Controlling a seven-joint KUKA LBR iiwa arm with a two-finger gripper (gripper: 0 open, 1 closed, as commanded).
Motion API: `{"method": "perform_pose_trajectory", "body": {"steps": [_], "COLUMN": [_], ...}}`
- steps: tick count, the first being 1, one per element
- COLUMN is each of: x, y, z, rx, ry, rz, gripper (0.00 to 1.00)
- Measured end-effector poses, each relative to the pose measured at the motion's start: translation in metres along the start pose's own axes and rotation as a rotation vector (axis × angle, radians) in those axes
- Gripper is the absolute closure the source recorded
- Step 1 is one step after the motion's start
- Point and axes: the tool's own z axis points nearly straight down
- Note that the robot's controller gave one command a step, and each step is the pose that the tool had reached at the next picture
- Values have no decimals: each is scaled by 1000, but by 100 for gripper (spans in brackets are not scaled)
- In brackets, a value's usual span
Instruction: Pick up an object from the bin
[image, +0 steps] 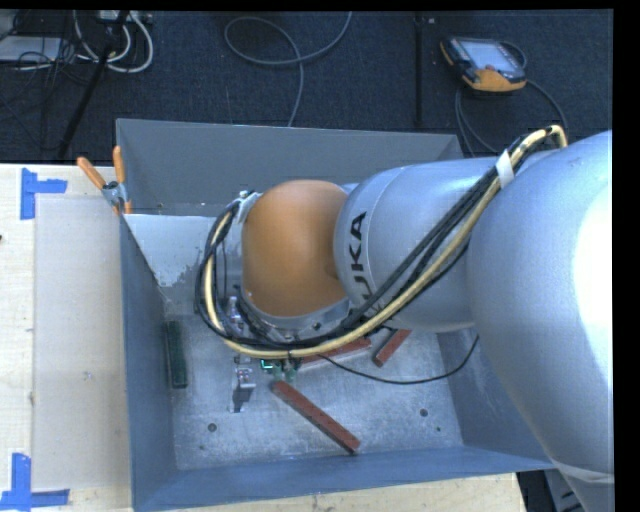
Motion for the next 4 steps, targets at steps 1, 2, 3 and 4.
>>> {"method": "perform_pose_trajectory", "body": {"steps": [1, 2, 3, 4], "x": [-2, -21, 25, -15], "y": [-1, -64, -98, -126], "z": [-5, 36, 9, 15], "rx": [-2, -2, 0, -2], "ry": [-7, -9, -1, -11], "rz": [4, -98, -203, -140], "gripper": [0, 0, 0, 0]}}
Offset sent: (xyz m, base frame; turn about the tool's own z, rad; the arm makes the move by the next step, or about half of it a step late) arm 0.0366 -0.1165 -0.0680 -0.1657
